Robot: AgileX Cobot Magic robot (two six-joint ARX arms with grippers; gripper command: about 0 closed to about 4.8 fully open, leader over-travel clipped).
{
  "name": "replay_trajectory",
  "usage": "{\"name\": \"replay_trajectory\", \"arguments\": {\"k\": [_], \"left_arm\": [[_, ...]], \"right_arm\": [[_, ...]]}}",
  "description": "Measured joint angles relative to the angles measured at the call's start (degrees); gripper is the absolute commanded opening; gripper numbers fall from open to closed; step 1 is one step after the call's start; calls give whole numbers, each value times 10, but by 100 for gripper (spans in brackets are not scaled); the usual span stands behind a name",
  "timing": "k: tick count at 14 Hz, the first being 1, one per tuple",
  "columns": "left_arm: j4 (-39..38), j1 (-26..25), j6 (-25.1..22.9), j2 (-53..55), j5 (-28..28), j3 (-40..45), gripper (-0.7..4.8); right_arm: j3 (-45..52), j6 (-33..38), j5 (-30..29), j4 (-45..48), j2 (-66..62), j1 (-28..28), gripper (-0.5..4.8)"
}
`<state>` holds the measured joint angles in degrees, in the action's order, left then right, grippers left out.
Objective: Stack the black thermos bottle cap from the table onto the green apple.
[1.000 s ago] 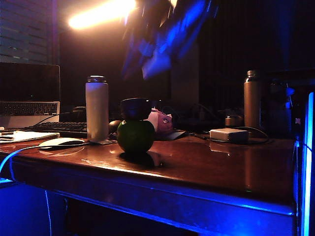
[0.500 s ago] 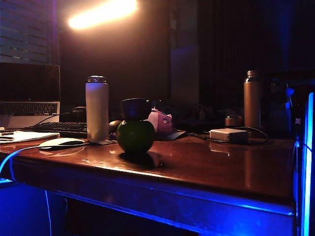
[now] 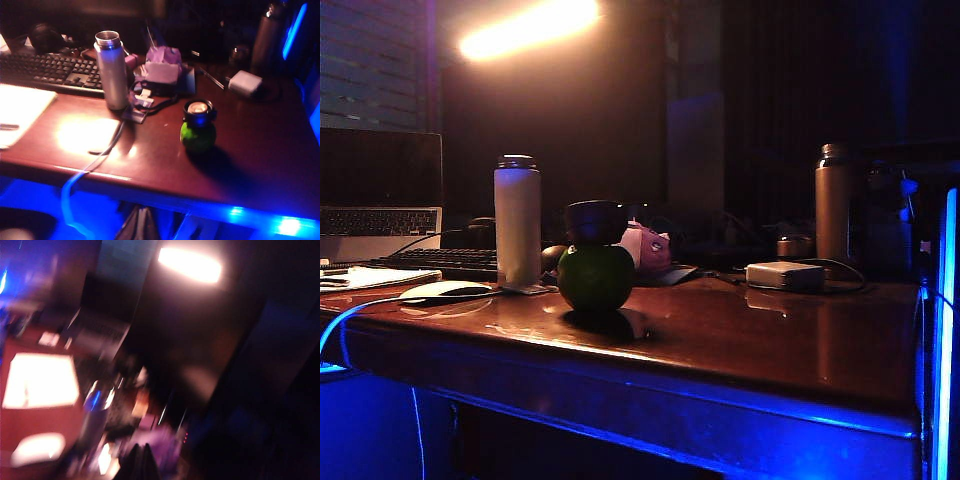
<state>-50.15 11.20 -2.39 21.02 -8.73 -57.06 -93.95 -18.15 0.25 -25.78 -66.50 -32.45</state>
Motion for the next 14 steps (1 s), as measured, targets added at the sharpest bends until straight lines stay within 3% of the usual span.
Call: {"name": "replay_trajectory", "arguments": {"k": [2, 5, 8, 12, 14], "left_arm": [[103, 0, 36, -42, 0, 131, -3], [184, 0, 78, -39, 0, 256, -3], [280, 0, 97, -39, 28, 317, -3], [302, 0, 86, -39, 48, 371, -3], [325, 0, 86, -40, 48, 387, -3]], "right_arm": [[10, 2, -3, -63, 24, 0, -5], [90, 2, -16, -50, 69, 0, -5], [229, 19, -42, 28, 127, 0, -5], [475, 43, -50, 182, 262, 0, -5], [553, 60, -50, 190, 326, 0, -5]]}}
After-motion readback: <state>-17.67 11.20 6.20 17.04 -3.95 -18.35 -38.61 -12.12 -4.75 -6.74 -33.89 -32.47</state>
